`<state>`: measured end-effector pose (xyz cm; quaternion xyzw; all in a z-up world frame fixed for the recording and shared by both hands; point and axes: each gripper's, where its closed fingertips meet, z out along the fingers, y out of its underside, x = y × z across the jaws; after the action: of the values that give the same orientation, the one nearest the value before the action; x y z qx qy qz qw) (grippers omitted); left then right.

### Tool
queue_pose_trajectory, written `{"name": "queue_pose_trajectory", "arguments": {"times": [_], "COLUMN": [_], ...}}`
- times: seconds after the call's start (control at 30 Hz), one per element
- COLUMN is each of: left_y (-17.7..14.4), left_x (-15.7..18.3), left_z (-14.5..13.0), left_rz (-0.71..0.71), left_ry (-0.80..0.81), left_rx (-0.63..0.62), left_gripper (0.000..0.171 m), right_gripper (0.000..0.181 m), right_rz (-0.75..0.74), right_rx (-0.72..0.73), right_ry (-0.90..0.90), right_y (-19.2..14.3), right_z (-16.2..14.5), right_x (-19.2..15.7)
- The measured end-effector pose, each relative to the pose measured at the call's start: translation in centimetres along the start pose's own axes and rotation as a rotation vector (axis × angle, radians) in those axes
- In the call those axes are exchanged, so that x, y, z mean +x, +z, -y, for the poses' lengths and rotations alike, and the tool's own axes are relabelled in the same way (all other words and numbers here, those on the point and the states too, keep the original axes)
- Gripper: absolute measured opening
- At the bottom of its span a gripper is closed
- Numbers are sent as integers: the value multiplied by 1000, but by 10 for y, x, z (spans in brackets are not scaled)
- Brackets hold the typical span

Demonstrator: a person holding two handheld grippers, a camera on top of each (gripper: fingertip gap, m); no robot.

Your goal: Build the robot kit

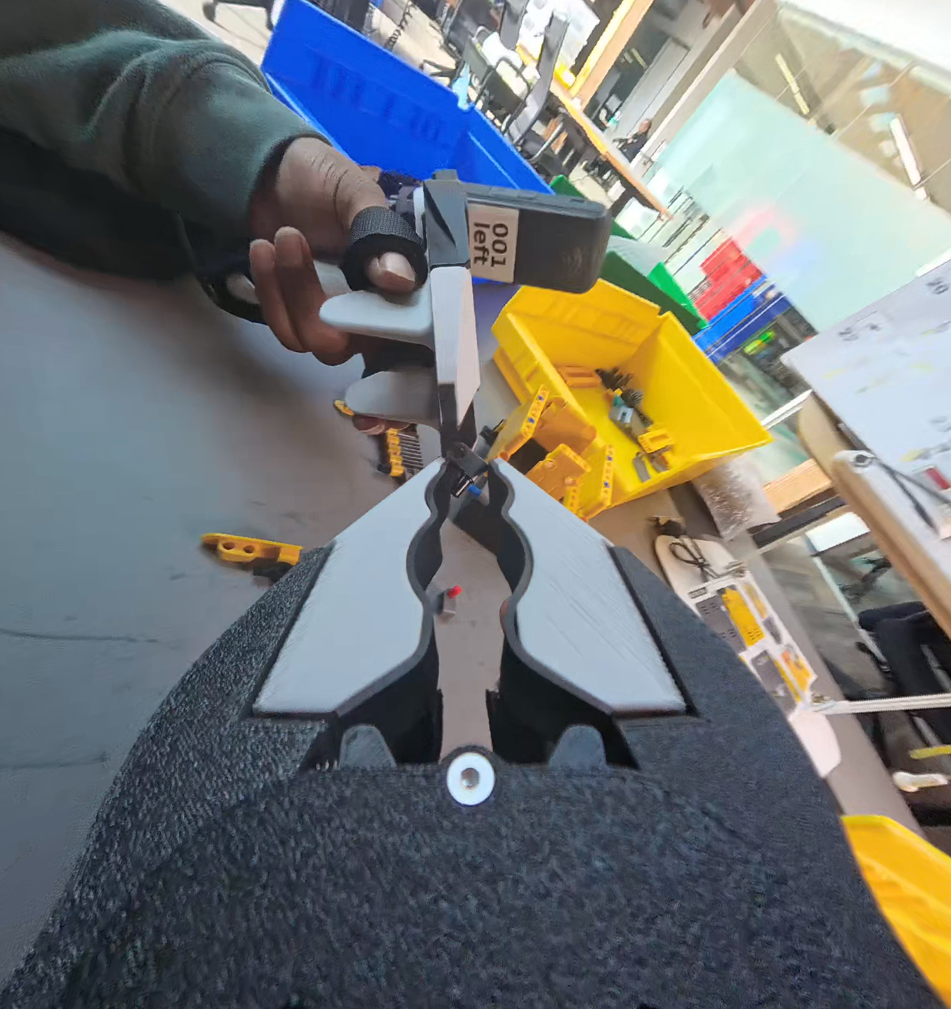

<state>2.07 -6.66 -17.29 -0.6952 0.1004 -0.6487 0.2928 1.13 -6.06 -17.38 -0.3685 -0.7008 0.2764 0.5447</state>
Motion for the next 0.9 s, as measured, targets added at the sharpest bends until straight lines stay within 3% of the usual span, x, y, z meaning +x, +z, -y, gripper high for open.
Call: {"name": "queue_pose_trajectory", "arguments": {"times": [0.07,0.13,0.27,0.37,0.53,0.63,0.9], "left_y": [2,2,3,4,4,4,8], "left_x": [8,5,1,0,-16,-26,-32], "left_z": [0,1,-1,-6,-18,-28,-39], "left_rz": [-61,-29,62,143,384,480,486], "left_ry": [-15,26,193,409,885,1099,1185], "left_rx": [8,13,-9,-71,-236,-340,-406], "left_gripper": [22,11,9,8,7,7,7], "right_gripper": [12,11,11,12,18,18,7], "right_rz": [-49,-75,-90,-44,187,233,268], "right_rx": [2,8,-16,-4,8,-16,-116], "right_ry": [-86,-130,-189,-147,135,191,102], "right_y": [0,0,-1,-3,-12,-12,-3], "right_z": [2,5,3,3,-4,-13,-30], "right_x": [2,2,1,-3,-20,-24,-42]}}
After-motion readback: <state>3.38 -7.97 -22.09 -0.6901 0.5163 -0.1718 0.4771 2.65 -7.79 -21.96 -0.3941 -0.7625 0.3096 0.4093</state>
